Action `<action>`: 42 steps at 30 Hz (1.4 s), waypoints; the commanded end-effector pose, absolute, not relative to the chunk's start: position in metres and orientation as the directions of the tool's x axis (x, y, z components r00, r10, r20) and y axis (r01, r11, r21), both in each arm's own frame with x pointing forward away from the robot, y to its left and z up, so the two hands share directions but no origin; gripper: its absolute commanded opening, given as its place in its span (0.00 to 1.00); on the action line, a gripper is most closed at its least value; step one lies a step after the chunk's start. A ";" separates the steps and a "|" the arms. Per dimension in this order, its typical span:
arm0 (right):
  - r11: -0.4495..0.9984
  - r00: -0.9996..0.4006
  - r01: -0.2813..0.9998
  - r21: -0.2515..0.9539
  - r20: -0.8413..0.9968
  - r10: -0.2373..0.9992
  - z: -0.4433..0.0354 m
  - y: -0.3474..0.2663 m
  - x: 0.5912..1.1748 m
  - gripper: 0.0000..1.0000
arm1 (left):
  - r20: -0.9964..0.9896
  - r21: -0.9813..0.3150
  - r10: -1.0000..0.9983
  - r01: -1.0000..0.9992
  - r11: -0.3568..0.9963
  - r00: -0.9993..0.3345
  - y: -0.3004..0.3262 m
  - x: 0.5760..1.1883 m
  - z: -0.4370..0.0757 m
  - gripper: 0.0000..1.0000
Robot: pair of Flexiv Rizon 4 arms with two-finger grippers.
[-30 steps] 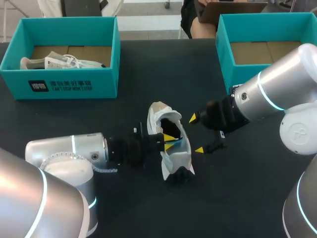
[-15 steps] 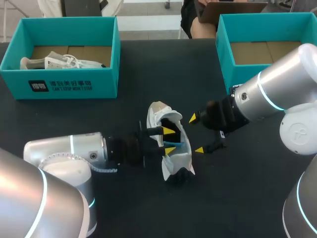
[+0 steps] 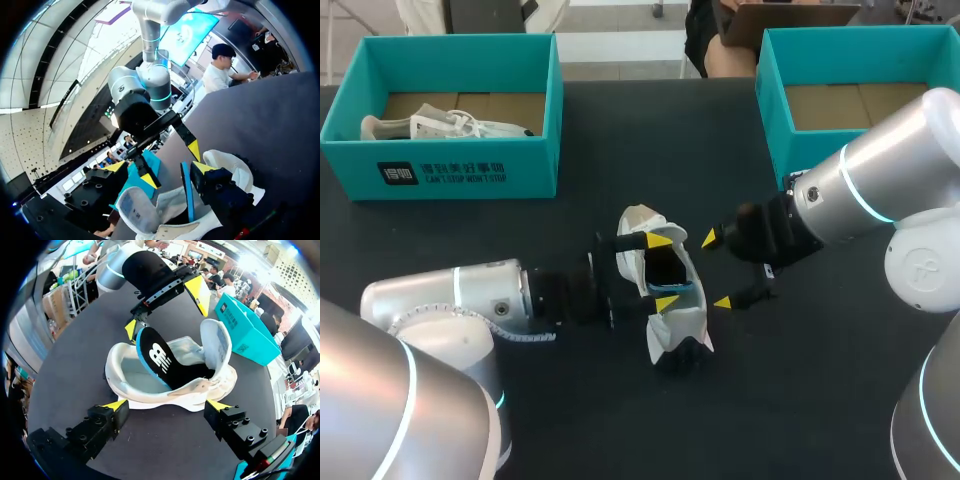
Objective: Take the shoe out of the shoebox, open the shoe tongue, remove and reinsert the insole, then place the shoe into the shoebox
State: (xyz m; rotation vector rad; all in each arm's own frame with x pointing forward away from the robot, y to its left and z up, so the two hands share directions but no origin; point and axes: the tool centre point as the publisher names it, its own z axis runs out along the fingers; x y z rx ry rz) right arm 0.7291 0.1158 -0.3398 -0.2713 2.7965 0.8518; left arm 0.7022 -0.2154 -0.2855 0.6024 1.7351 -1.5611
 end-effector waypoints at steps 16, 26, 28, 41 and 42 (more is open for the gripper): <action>0.817 -0.962 -0.233 0.527 -0.249 -0.113 -0.340 0.116 0.728 1.00 | -0.744 -0.666 -0.151 0.742 0.079 -0.651 -0.198 0.695 -0.229 0.82; 0.817 -0.962 -0.233 0.527 -0.249 -0.113 -0.340 0.116 0.728 1.00 | -0.708 -0.676 0.177 0.729 0.110 -0.684 -0.198 0.706 -0.215 0.85; 0.817 -0.962 -0.233 0.527 -0.249 -0.113 -0.340 0.116 0.728 1.00 | -0.682 -0.679 0.269 0.726 0.111 -0.680 -0.200 0.710 -0.214 0.84; 0.810 -0.963 -0.235 0.537 -0.245 -0.117 -0.336 0.107 0.730 1.00 | -0.415 -0.644 0.730 0.742 0.186 -0.543 -0.199 0.737 -0.199 1.00; 0.808 -0.963 -0.232 0.541 -0.243 -0.114 -0.334 0.104 0.731 1.00 | -0.415 -0.644 0.730 0.742 0.186 -0.543 -0.199 0.737 -0.199 1.00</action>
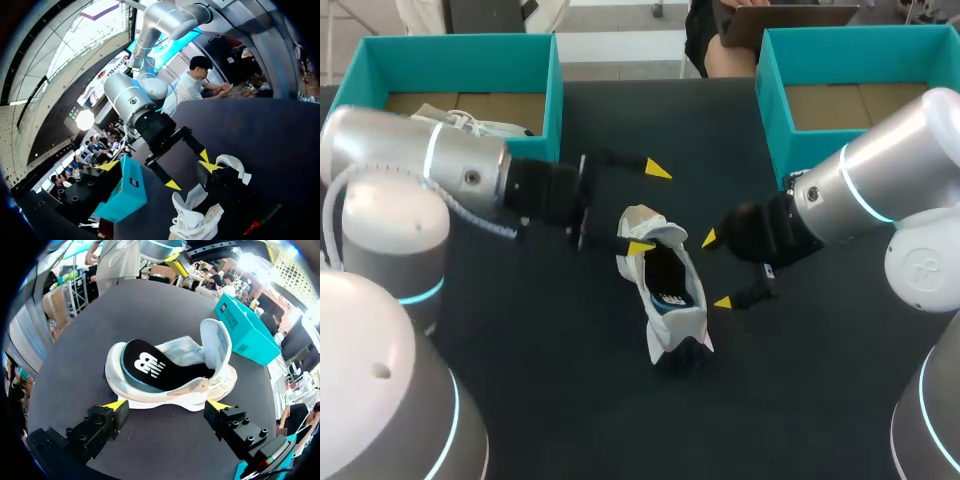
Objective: Take the shoe out of the shoebox, open the shoe tongue, remove and reinsert the insole, then place the shoe into the shoebox
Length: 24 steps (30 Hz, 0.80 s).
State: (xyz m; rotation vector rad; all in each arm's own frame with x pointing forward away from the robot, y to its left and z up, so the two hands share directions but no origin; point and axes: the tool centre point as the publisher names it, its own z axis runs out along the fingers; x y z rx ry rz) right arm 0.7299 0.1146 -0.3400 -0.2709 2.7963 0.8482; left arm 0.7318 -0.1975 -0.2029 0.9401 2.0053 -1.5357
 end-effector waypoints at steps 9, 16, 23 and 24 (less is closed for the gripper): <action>0.823 -0.964 -0.227 0.521 -0.241 -0.113 -0.286 0.046 0.735 1.00 | -0.415 -0.644 0.730 0.742 0.186 -0.543 -0.199 0.737 -0.199 1.00; 0.840 -0.960 -0.235 0.489 -0.250 -0.123 -0.230 0.014 0.744 1.00 | -0.415 -0.644 0.730 0.742 0.186 -0.543 -0.199 0.737 -0.199 1.00; 0.855 -0.967 -0.207 0.476 -0.232 -0.105 -0.200 0.003 0.748 1.00 | -0.415 -0.644 0.730 0.742 0.186 -0.543 -0.199 0.737 -0.199 1.00; 0.855 -0.967 -0.207 0.476 -0.232 -0.105 -0.200 0.003 0.748 1.00 | -0.415 -0.644 0.730 0.742 0.186 -0.543 -0.199 0.737 -0.199 1.00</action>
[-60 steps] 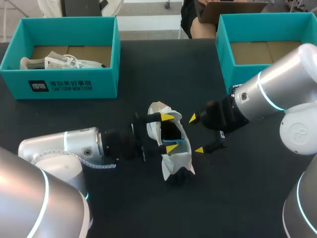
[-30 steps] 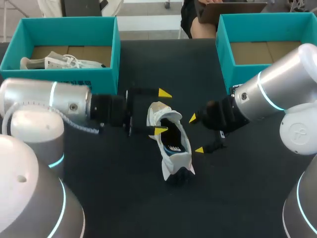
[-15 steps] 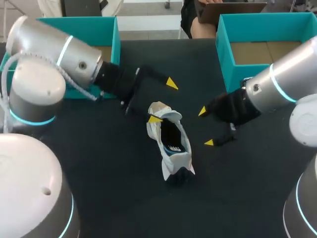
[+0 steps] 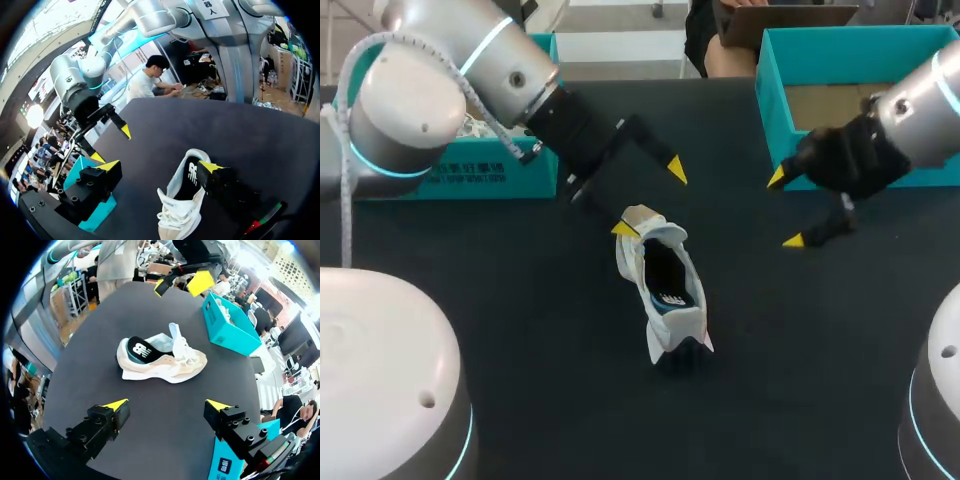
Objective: Take the shoe out of the shoebox, open the shoe tongue, remove and reinsert the insole, then place the shoe into the shoebox
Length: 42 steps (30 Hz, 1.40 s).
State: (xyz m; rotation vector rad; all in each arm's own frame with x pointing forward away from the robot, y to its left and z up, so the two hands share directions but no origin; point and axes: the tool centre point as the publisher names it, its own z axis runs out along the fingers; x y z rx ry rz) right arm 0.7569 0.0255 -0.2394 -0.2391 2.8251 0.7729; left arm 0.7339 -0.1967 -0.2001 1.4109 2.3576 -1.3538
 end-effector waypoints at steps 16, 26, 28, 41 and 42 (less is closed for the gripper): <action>0.855 -0.967 -0.207 0.476 -0.232 -0.105 -0.200 0.003 0.748 1.00 | -0.280 -0.404 0.927 0.907 0.122 -0.249 -0.182 0.729 -0.223 0.00; 0.855 -0.967 -0.207 0.476 -0.232 -0.105 -0.200 0.003 0.748 1.00 | -0.259 -0.376 0.939 0.919 0.115 -0.224 -0.181 0.728 -0.224 0.00; 0.855 -0.967 -0.207 0.476 -0.232 -0.105 -0.200 0.003 0.748 1.00 | -0.259 -0.376 0.939 0.919 0.115 -0.224 -0.181 0.728 -0.224 0.00; 0.855 -0.967 -0.207 0.476 -0.232 -0.105 -0.200 0.003 0.748 1.00 | -0.147 -0.297 0.977 0.949 0.105 -0.154 -0.193 0.712 -0.271 0.00; 0.855 -0.967 -0.207 0.476 -0.232 -0.105 -0.200 0.003 0.748 1.00 | -0.135 -0.292 0.980 0.951 0.101 -0.146 -0.193 0.711 -0.276 0.00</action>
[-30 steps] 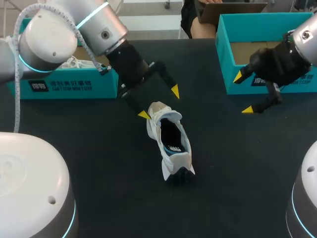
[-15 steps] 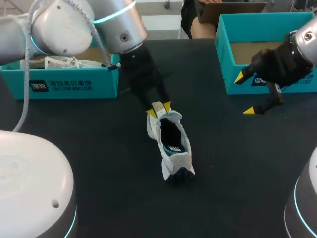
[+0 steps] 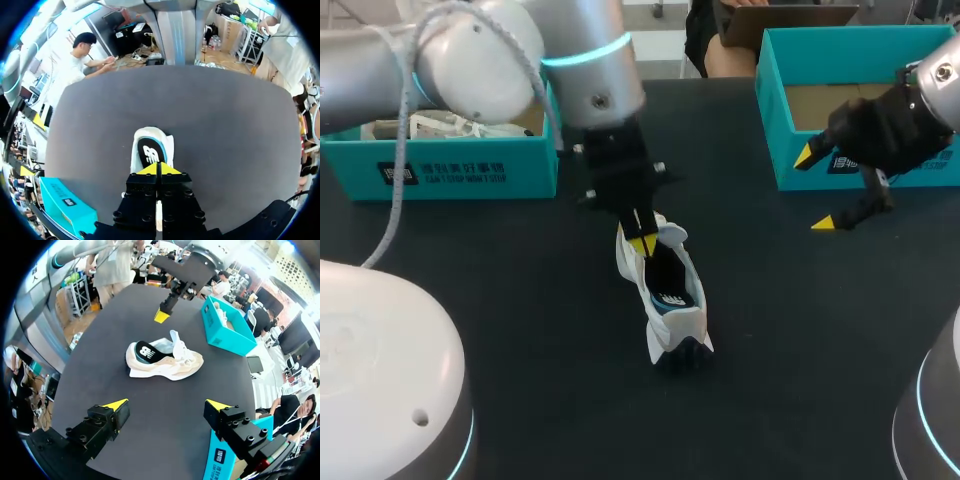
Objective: Take the shoe out of the shoebox, open the shoe tongue, remove and reinsert the insole, then place the shoe into the shoebox
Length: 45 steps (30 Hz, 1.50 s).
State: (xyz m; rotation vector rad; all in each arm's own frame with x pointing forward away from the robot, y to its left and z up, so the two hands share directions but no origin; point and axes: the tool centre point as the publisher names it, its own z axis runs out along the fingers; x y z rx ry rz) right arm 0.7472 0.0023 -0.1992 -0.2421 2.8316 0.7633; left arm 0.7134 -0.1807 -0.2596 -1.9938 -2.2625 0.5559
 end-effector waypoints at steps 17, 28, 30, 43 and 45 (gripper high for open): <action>0.855 -0.967 -0.207 0.476 -0.232 -0.105 -0.200 0.003 0.748 1.00 | -0.061 -0.290 0.978 0.941 0.173 -0.199 -0.214 0.705 -0.359 0.00; 0.855 -0.967 -0.207 0.476 -0.232 -0.105 -0.200 0.003 0.748 1.00 | -0.141 -0.293 0.923 0.906 0.307 -0.358 -0.226 0.706 -0.397 0.00; 0.855 -0.967 -0.207 0.476 -0.232 -0.105 -0.200 0.003 0.748 1.00 | -0.141 -0.295 0.923 0.905 0.307 -0.359 -0.224 0.705 -0.391 0.00; 0.855 -0.967 -0.207 0.476 -0.232 -0.105 -0.200 0.003 0.748 1.00 | -0.118 -0.206 0.951 0.944 0.257 -0.285 -0.203 0.715 -0.352 0.00; 0.855 -0.967 -0.207 0.476 -0.232 -0.105 -0.200 0.003 0.748 1.00 | -0.098 -0.199 0.956 0.947 0.253 -0.276 -0.203 0.716 -0.355 0.00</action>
